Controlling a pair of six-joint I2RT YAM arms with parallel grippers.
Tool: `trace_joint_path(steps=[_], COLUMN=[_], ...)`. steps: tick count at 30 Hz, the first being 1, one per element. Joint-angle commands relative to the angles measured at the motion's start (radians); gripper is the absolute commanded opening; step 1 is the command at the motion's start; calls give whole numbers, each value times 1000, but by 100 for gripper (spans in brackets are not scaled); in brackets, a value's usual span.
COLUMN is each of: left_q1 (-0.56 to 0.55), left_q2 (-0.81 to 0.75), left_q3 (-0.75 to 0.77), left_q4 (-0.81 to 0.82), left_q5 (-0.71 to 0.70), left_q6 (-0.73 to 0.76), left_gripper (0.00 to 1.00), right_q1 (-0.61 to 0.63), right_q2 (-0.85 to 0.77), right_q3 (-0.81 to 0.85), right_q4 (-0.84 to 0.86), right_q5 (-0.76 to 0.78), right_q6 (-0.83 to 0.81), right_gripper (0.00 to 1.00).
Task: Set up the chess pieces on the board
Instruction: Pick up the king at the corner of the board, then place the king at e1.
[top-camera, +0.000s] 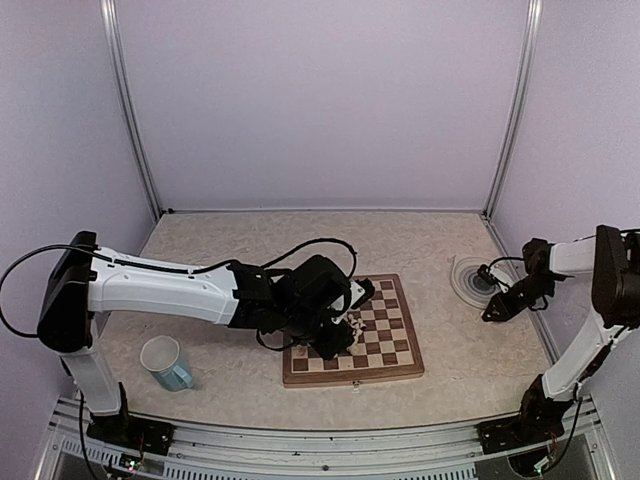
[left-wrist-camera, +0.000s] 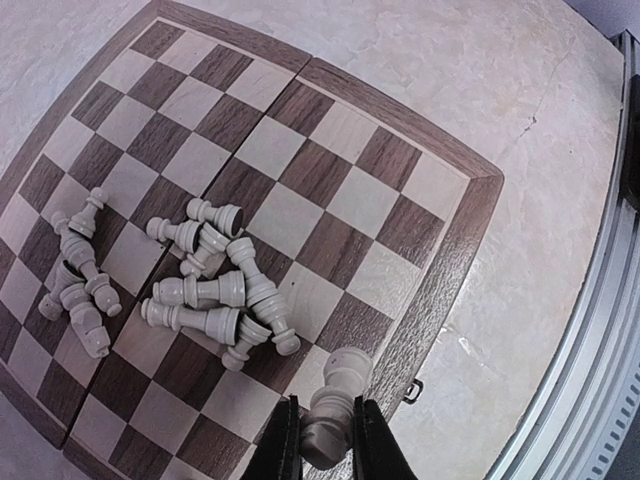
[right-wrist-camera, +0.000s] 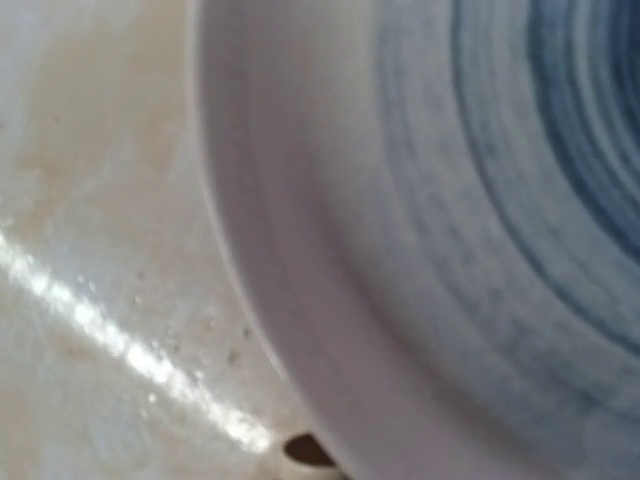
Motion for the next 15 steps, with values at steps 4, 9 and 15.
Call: trace_joint_path(steps=[4, 9, 15], left_q1=[-43, -67, -74], left_q2=[85, 134, 154], left_q3=[131, 187, 208], left_q4=[-163, -258, -285], left_q5=[-82, -150, -145], left_q6=[70, 92, 94], left_gripper=[5, 5, 4], right_q1=[48, 84, 94], right_q2=[-63, -125, -167], right_q3=[-73, -89, -100], right_q4=[25, 45, 62], right_q5=[-38, -75, -107], right_q6=[13, 19, 24], right_gripper=[3, 1, 0])
